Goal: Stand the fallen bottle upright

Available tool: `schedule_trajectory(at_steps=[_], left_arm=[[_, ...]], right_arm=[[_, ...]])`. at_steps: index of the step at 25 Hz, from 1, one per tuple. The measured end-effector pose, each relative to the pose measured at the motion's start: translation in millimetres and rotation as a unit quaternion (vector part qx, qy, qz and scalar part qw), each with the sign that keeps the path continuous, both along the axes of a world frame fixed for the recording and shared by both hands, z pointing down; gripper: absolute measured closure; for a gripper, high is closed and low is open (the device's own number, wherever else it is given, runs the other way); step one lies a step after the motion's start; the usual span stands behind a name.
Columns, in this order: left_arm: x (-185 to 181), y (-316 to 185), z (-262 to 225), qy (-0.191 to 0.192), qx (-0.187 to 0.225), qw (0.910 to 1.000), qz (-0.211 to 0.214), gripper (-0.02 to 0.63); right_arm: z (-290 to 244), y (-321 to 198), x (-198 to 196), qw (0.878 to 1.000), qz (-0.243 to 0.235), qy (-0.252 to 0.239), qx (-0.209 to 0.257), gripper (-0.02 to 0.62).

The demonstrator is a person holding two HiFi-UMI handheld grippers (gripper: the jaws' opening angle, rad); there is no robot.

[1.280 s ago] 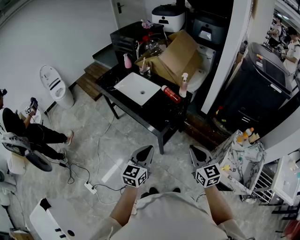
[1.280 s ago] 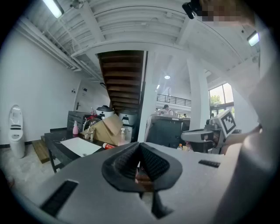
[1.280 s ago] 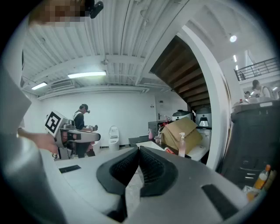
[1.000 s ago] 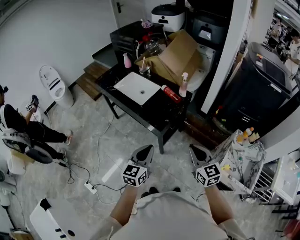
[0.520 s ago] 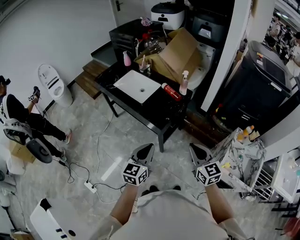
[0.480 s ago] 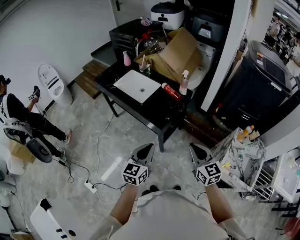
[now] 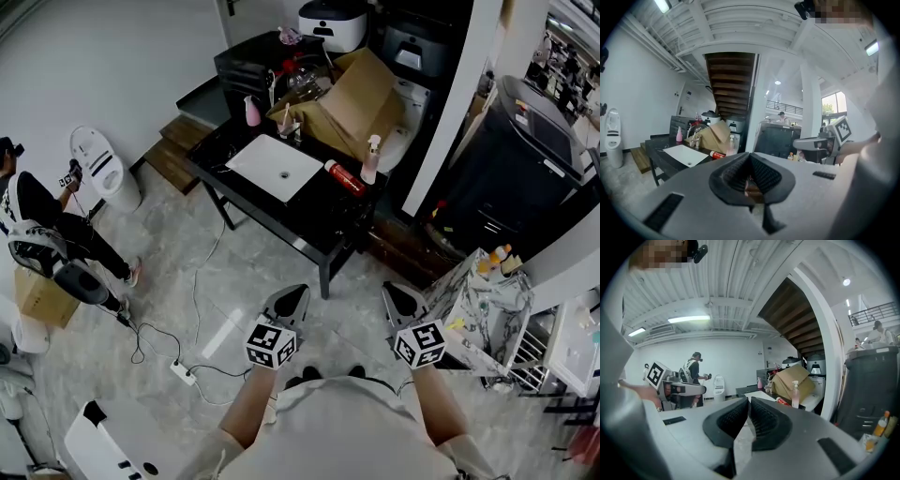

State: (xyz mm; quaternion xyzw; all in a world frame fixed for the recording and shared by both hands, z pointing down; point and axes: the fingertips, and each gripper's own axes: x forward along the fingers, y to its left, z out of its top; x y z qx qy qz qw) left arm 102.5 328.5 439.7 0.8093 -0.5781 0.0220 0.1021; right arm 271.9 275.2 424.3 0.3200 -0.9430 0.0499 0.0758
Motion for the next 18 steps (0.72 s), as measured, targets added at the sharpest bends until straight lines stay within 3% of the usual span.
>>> schedule_trajectory(at_steps=[5,8,12,18], left_arm=[[-12.0,1.5,3.5,0.001,-0.004,0.9999,0.009,0.6],[-20.0,3.7,6.9,0.003,-0.004,0.9999,0.011,0.6],[-31.0,6.1,9.3,0.005,-0.002,0.9999,0.015,0.6],[-43.2,13.1,15.0,0.003,-0.005,0.9998,0.021,0.6]], right_arm=[[-2.9,3.8,-12.3,1.0,0.006,-0.003,0.001,0.558],[-1.0,7.9,-19.6,1.0,0.009,-0.002,0.0,0.464],[1.7,10.3,-29.6,1.0,0.014,-0.001,-0.001,0.416],[4.4,15.6,-40.7,1.0,0.022,-0.003,0.001,0.41]])
